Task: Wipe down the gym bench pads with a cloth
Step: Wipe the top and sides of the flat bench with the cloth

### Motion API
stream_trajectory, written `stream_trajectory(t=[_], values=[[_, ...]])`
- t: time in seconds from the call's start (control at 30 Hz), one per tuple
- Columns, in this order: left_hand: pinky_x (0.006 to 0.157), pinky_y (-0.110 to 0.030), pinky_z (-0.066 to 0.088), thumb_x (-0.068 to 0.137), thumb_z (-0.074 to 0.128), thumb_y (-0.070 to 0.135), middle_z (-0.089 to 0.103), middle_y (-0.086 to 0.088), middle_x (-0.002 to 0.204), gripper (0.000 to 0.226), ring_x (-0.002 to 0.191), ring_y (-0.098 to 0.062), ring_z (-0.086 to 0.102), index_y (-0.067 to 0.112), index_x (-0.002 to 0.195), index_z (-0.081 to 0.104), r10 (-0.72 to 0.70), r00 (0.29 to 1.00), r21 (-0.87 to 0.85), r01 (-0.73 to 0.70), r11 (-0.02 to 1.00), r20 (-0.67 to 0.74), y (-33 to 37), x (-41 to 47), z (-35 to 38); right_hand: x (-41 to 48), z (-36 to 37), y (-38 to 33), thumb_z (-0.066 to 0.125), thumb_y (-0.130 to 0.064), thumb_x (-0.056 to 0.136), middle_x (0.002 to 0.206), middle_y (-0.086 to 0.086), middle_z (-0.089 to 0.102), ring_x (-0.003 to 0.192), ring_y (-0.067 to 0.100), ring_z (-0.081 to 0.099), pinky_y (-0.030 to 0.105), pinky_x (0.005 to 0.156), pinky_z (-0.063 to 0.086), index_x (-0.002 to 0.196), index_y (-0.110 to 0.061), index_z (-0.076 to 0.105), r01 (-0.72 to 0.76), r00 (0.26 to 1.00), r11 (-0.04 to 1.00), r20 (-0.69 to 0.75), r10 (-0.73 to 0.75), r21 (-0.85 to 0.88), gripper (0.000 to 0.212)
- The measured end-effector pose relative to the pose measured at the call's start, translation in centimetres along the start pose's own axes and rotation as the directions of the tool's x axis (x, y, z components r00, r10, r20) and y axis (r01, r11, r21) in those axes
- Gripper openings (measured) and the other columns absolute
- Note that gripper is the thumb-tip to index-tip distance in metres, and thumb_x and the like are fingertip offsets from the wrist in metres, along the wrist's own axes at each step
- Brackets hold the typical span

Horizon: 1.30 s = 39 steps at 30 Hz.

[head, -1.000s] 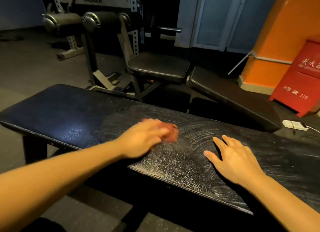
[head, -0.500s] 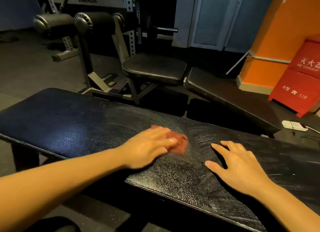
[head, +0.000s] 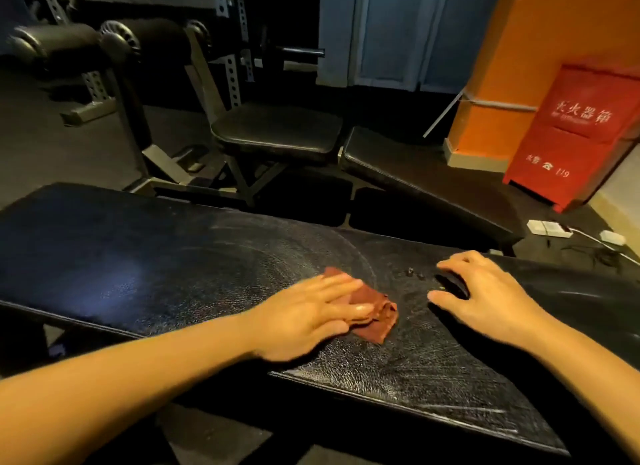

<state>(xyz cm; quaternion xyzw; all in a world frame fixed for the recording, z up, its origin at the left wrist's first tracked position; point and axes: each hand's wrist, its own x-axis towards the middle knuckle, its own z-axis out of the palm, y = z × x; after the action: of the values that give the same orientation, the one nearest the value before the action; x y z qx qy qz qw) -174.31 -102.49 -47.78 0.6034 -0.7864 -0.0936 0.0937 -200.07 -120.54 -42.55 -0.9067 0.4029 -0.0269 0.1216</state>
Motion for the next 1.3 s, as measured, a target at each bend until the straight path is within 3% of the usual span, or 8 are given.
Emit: stream_trajectory(t=[0.17,0.47,0.7,0.83,0.93,1.03,1.17,1.3], values=[[0.121,-0.052,0.026,0.092,0.009,0.057,0.046,-0.022,0.154,0.082,0.145,-0.043,0.038,0.016,0.149,0.051,-0.429,0.896,0.081,0.439,0.895,-0.11,-9.3,4.7,-2.3,-2.1,-0.1,2.3,0.046,-0.068,0.095,0.164,-0.001,0.026,0.151,0.02,0.026,0.044,0.119,0.027,0.155,-0.029,0.034,-0.042,0.996,0.993,0.071,0.05,-0.113,0.073],[0.126,-0.031,-0.011,0.111,0.027,0.047,-0.001,0.013,0.171,0.045,0.156,-0.005,-0.012,0.047,0.157,0.026,0.187,0.982,-0.052,-0.185,0.981,0.031,6.8,4.2,1.5,-3.1,-0.6,6.4,0.053,-0.065,0.093,0.166,-0.006,0.022,0.152,0.014,0.02,0.042,0.121,0.025,0.157,-0.029,0.031,0.031,0.996,0.999,0.084,-0.028,-0.038,0.077],[0.118,-0.05,0.03,0.094,0.014,0.057,0.052,-0.014,0.15,0.072,0.141,-0.036,0.043,0.028,0.148,0.051,-0.309,0.944,0.029,0.315,0.949,-0.118,-4.0,13.1,-1.2,-4.5,-0.6,8.6,0.05,-0.062,0.097,0.167,-0.007,0.019,0.154,0.014,0.017,0.04,0.123,0.023,0.158,-0.03,0.029,0.022,0.995,0.998,0.095,-0.017,-0.053,0.072],[0.116,-0.049,0.036,0.104,0.044,0.028,0.047,0.0,0.148,0.036,0.135,-0.024,0.044,0.031,0.139,0.054,0.048,0.983,0.033,-0.043,0.999,-0.178,6.4,13.1,1.5,-4.8,-1.1,9.8,0.05,-0.044,0.103,0.165,-0.007,0.025,0.152,0.012,0.02,0.032,0.12,0.022,0.156,-0.028,0.035,0.01,0.998,1.0,0.068,-0.01,0.002,0.057],[0.128,-0.034,-0.003,0.112,0.036,0.037,0.013,0.007,0.171,0.043,0.157,-0.01,0.0,0.04,0.155,0.038,0.295,0.955,-0.121,-0.292,0.949,0.012,12.4,6.6,3.0,-4.7,-1.9,10.5,0.054,-0.036,0.103,0.156,-0.007,0.04,0.143,0.013,0.038,0.03,0.113,0.032,0.15,-0.024,0.045,-0.018,1.0,0.998,0.018,0.017,0.059,0.05],[0.122,-0.018,-0.01,0.11,0.038,0.037,0.02,0.005,0.169,0.044,0.156,-0.006,0.003,0.037,0.153,0.043,0.182,0.983,-0.075,-0.184,0.98,-0.037,7.7,7.8,1.3,-4.8,-2.0,10.7,0.055,-0.038,0.102,0.152,-0.008,0.043,0.139,0.014,0.042,0.031,0.112,0.035,0.15,-0.023,0.044,-0.034,0.999,0.997,0.017,0.033,0.067,0.051],[0.125,-0.04,0.018,0.095,0.017,0.057,0.041,-0.014,0.159,0.07,0.151,-0.031,0.031,0.028,0.152,0.047,-0.242,0.968,0.0,0.243,0.97,-0.065,0.0,16.1,0.0,-6.0,-1.7,11.3,0.052,-0.039,0.104,0.159,-0.006,0.034,0.147,0.016,0.03,0.032,0.116,0.029,0.155,-0.024,0.037,-0.012,0.994,1.0,0.112,0.013,-0.007,0.056],[0.123,-0.051,0.023,0.102,0.024,0.05,0.038,-0.007,0.161,0.054,0.152,-0.028,0.026,0.037,0.147,0.048,-0.008,0.995,0.027,0.01,1.0,-0.096,8.2,18.4,3.4,-6.7,-2.1,13.8,0.057,-0.041,0.1,0.157,-0.003,0.037,0.147,0.019,0.031,0.041,0.117,0.033,0.154,-0.023,0.038,-0.083,0.992,0.997,0.098,0.083,-0.01,0.059]])
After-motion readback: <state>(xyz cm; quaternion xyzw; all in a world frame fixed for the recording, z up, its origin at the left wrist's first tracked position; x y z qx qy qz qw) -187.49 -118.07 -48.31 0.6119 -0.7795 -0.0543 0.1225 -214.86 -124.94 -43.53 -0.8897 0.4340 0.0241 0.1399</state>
